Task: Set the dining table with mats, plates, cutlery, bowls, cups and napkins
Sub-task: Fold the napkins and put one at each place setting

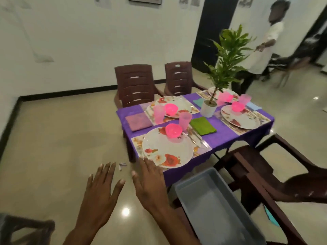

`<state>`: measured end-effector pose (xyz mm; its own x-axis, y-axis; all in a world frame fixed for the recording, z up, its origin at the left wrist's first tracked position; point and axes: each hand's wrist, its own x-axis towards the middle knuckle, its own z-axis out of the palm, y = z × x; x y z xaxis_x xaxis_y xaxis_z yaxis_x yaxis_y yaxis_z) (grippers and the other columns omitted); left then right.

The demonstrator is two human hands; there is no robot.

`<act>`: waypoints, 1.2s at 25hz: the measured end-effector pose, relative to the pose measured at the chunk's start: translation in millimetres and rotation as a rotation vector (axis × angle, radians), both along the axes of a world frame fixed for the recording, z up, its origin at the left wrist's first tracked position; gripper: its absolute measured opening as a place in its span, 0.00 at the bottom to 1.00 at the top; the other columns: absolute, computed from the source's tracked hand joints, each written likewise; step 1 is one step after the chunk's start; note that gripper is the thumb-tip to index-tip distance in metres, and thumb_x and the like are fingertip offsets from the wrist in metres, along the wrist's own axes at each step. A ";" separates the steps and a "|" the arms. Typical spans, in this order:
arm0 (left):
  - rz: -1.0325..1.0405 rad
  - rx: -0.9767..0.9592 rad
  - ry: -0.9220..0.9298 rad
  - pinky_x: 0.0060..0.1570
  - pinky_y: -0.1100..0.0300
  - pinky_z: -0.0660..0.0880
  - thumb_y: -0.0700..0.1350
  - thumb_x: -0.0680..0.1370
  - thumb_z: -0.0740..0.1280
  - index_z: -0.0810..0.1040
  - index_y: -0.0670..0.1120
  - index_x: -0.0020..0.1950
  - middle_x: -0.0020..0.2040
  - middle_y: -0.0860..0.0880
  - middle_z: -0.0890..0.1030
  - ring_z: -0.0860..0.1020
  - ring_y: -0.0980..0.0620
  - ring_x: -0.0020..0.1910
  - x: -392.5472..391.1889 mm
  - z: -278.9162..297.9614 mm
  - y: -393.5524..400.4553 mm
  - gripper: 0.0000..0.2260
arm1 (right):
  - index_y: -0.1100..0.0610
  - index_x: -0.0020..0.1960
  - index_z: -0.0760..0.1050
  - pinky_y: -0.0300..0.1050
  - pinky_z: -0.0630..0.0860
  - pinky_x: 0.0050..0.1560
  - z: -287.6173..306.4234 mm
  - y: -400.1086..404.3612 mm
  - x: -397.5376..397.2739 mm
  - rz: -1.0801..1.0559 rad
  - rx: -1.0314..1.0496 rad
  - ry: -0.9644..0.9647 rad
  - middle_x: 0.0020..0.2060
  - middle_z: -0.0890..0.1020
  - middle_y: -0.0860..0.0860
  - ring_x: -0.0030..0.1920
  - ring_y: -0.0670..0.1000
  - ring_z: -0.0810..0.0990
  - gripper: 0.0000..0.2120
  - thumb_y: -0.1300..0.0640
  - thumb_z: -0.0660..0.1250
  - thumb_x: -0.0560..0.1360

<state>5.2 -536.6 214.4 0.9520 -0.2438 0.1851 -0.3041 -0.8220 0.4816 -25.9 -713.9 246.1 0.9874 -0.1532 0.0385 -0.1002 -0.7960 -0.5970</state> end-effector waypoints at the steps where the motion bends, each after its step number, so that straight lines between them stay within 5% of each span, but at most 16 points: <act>1: -0.058 -0.003 0.009 0.78 0.56 0.39 0.73 0.76 0.39 0.51 0.58 0.82 0.80 0.61 0.48 0.42 0.62 0.79 27.1 -4.6 0.7 0.38 | 0.45 0.82 0.52 0.49 0.41 0.80 0.9 3.6 18.9 -0.039 0.000 0.027 0.81 0.54 0.41 0.81 0.43 0.48 0.28 0.38 0.48 0.84; 6: -0.317 0.047 0.014 0.74 0.42 0.61 0.75 0.77 0.40 0.63 0.51 0.80 0.78 0.52 0.67 0.61 0.55 0.78 180.4 -16.0 -23.9 0.41 | 0.42 0.82 0.50 0.47 0.36 0.79 3.9 1.0 113.3 -0.271 0.010 0.017 0.81 0.52 0.40 0.81 0.41 0.45 0.39 0.28 0.32 0.75; 10: -0.524 0.118 -0.138 0.63 0.39 0.74 0.68 0.82 0.45 0.75 0.46 0.73 0.70 0.45 0.78 0.70 0.46 0.71 265.4 -12.6 -72.6 0.36 | 0.41 0.82 0.49 0.41 0.32 0.76 4.3 -17.7 166.2 -0.452 0.026 0.073 0.81 0.50 0.37 0.80 0.40 0.45 0.41 0.28 0.32 0.72; 16: -0.705 0.060 -0.133 0.74 0.56 0.52 0.66 0.83 0.46 0.72 0.48 0.72 0.69 0.47 0.78 0.53 0.60 0.80 375.1 -34.9 -129.0 0.30 | 0.40 0.82 0.46 0.42 0.36 0.76 -17.9 -56.9 257.0 -0.612 0.019 0.091 0.81 0.49 0.37 0.80 0.40 0.46 0.46 0.27 0.26 0.67; 20: -0.859 0.124 0.026 0.70 0.61 0.50 0.64 0.84 0.45 0.72 0.48 0.73 0.71 0.49 0.77 0.69 0.50 0.70 415.0 -56.5 -148.0 0.29 | 0.40 0.81 0.46 0.41 0.36 0.75 -27.8 -63.8 284.7 -0.699 0.006 0.131 0.80 0.51 0.37 0.80 0.41 0.48 0.48 0.27 0.25 0.64; 25: -1.022 0.148 0.059 0.75 0.61 0.48 0.60 0.82 0.51 0.65 0.45 0.79 0.77 0.48 0.68 0.67 0.47 0.76 450.0 -98.7 -153.1 0.30 | 0.44 0.81 0.52 0.44 0.38 0.77 -54.5 -47.6 298.0 -0.892 -0.027 0.132 0.80 0.58 0.41 0.80 0.44 0.53 0.46 0.27 0.25 0.70; 30: -1.251 0.248 0.182 0.78 0.50 0.55 0.45 0.77 0.65 0.57 0.41 0.82 0.81 0.45 0.59 0.59 0.44 0.81 474.7 -108.6 -152.8 0.35 | 0.57 0.78 0.66 0.52 0.61 0.77 -80.5 -11.2 303.2 -1.145 -0.008 0.088 0.74 0.72 0.54 0.75 0.55 0.69 0.33 0.36 0.48 0.82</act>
<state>479.8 -689.4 105.8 0.0587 -0.9932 -0.1009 -0.8752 -0.0998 0.4734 277.3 -725.1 165.6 0.2680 -0.9632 -0.0189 -0.8091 -0.2144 -0.5472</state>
